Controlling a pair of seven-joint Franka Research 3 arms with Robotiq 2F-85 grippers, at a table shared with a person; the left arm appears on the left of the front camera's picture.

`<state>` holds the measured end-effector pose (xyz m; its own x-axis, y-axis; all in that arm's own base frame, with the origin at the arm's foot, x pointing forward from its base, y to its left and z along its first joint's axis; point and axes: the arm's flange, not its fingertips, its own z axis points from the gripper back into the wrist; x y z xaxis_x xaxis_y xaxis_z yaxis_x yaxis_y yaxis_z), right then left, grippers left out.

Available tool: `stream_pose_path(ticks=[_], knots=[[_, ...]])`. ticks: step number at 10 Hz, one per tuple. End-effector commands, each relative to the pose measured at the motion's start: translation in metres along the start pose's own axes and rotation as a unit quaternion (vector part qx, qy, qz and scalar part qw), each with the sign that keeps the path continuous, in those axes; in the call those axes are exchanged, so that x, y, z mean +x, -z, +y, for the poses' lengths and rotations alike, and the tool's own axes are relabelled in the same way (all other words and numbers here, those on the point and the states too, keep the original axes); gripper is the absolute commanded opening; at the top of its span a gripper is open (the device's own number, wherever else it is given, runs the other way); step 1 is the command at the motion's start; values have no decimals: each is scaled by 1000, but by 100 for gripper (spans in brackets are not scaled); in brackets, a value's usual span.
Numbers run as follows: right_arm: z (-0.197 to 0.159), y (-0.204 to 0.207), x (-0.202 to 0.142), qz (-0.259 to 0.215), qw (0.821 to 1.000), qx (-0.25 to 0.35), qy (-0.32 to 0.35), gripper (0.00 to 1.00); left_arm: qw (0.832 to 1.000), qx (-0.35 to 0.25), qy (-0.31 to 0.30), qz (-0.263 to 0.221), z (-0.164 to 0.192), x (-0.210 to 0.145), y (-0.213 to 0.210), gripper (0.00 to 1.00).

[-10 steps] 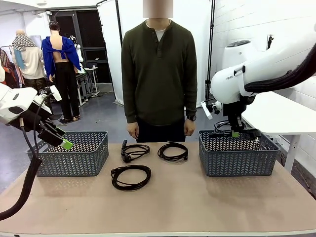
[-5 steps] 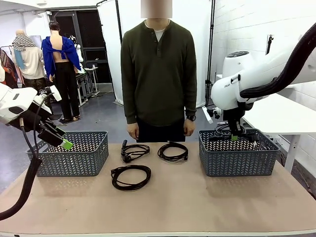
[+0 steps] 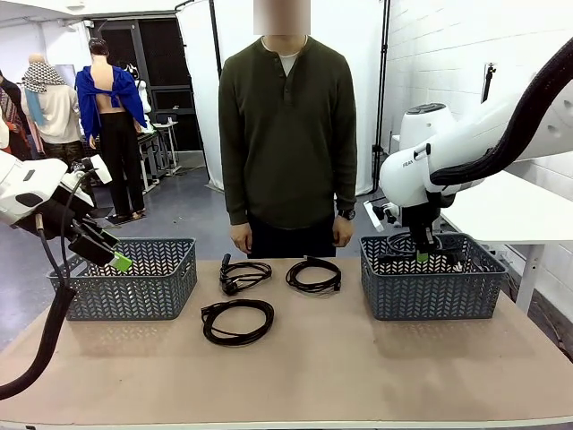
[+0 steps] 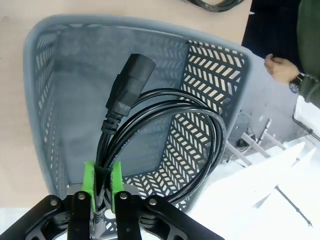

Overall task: Organize the cables according to human instructions.
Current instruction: Pick up a bundle of cables and place it in the basket indicated by the human.

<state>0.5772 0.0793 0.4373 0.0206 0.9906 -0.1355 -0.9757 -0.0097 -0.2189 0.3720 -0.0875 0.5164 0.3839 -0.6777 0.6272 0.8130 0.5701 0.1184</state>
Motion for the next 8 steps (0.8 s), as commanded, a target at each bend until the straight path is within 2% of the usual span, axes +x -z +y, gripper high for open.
stream_pose_path(ticks=[1,5,6,8], knots=[[-13,6,-5,-27,999,4,-19,18,1000,-6,1,-4,2,-1,0,100],[-19,10,-6,-39,999,13,-13,96,1000,-6,1,-4,2,-1,0,100],[-20,5,-7,-42,999,12,-8,100,1000,-6,1,-4,2,-1,0,100],[-21,-6,-7,-37,999,13,-3,100,1000,-6,1,-4,2,-1,0,100]])
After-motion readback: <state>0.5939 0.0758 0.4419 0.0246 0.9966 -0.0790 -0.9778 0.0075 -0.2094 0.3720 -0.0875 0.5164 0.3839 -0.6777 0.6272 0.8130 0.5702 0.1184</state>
